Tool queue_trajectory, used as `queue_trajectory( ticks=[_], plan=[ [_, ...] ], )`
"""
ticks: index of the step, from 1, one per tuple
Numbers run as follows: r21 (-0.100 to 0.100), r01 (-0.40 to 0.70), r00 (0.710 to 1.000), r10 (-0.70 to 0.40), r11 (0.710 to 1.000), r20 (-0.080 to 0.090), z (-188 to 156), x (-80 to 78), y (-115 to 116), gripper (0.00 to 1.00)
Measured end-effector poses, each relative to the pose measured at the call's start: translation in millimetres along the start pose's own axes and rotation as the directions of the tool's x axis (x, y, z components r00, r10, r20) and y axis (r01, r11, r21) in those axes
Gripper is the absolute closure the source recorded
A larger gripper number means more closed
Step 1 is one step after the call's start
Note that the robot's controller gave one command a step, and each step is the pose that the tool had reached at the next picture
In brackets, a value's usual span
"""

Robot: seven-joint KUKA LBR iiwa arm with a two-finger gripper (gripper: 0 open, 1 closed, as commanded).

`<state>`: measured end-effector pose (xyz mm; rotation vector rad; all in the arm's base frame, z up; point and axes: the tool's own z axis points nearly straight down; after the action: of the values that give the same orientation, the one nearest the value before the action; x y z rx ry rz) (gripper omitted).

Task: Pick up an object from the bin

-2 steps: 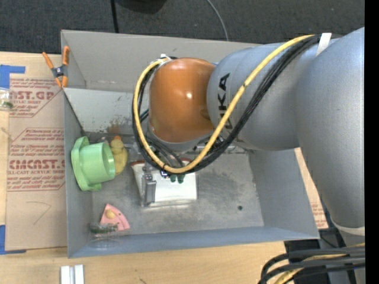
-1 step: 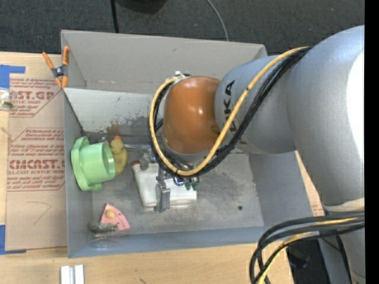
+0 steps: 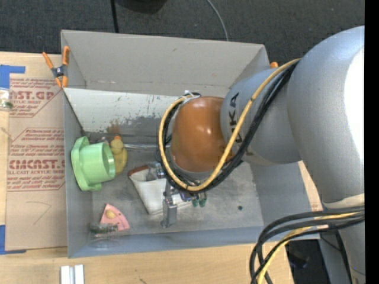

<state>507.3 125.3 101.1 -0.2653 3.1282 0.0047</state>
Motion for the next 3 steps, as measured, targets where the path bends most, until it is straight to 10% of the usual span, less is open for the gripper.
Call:
queue_trajectory(
  ticks=[1, 2, 3],
  plan=[
    [0.0, 0.135, 0.991, -0.135, 0.991, 0.003, 9.5, -1.5, -29.0, 0.0],
    [0.0, 0.356, 0.935, -0.356, 0.935, 0.001, 29.7, -42.3, -71.0, 1.0],
    [0.0, 0.355, 0.935, -0.355, 0.935, 0.001, 29.6, -42.3, -71.0, 1.0]
  ],
)
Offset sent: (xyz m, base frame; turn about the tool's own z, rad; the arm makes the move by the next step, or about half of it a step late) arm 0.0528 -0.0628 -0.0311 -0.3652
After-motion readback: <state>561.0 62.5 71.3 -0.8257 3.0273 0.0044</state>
